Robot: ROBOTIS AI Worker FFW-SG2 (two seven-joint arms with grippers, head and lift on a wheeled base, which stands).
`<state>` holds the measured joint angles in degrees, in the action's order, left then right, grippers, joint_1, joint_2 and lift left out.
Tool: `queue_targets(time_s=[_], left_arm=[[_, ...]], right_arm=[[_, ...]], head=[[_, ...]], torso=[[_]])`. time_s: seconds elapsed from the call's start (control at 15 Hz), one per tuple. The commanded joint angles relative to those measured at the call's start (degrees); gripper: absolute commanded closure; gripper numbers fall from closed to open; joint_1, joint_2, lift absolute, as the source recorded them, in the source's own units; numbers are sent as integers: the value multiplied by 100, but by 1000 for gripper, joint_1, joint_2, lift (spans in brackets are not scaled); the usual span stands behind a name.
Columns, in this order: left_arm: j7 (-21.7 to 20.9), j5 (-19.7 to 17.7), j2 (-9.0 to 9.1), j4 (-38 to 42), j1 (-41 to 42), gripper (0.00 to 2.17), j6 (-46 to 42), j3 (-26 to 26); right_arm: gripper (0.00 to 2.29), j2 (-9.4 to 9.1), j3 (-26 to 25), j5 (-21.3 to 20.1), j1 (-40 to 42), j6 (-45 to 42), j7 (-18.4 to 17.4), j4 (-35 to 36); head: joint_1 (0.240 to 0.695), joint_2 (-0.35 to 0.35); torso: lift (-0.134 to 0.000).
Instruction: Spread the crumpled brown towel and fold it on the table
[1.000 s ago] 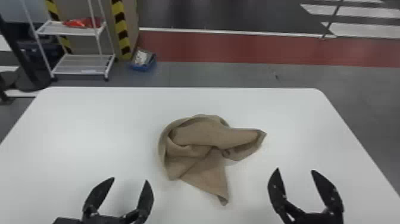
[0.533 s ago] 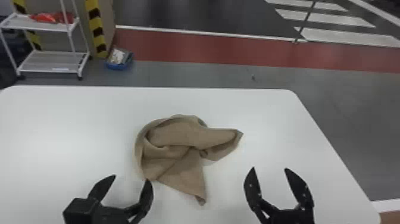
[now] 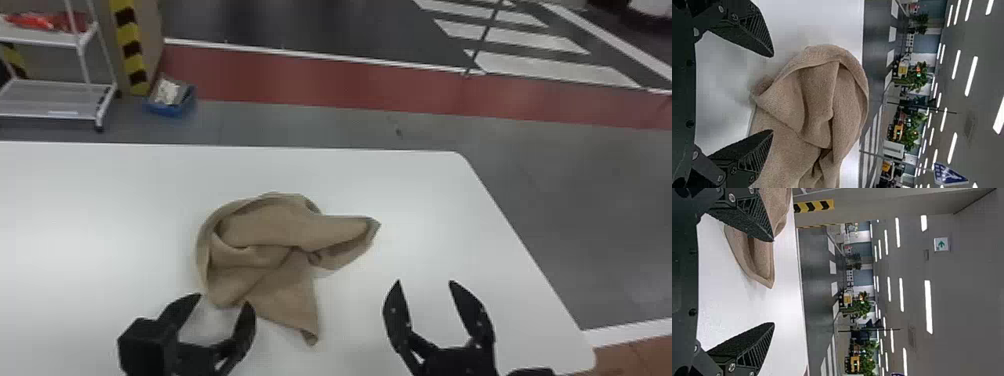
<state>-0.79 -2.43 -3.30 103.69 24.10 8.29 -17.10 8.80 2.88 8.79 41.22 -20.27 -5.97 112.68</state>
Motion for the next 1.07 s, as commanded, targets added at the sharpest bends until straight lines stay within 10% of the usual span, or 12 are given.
queue_targets(time_s=[0.0, 0.13, 1.0], left_arm=[[-9, -38, -4, -6, -108, 643, 573, -30], [-53, -38, -39, 20, -108, 1254, 485, -39], [-431, -12, -276, 1620, 745, 1649, -570, 612]], right_arm=[[127, 17, -7, 0, 0, 2, 0, 8], [127, 17, -16, 26, 0, 2, 0, 0], [127, 8, -16, 35, -97, 37, 0, -150]], head=[[695, -260], [695, -269], [695, -254]], torso=[[-124], [-124], [-124]])
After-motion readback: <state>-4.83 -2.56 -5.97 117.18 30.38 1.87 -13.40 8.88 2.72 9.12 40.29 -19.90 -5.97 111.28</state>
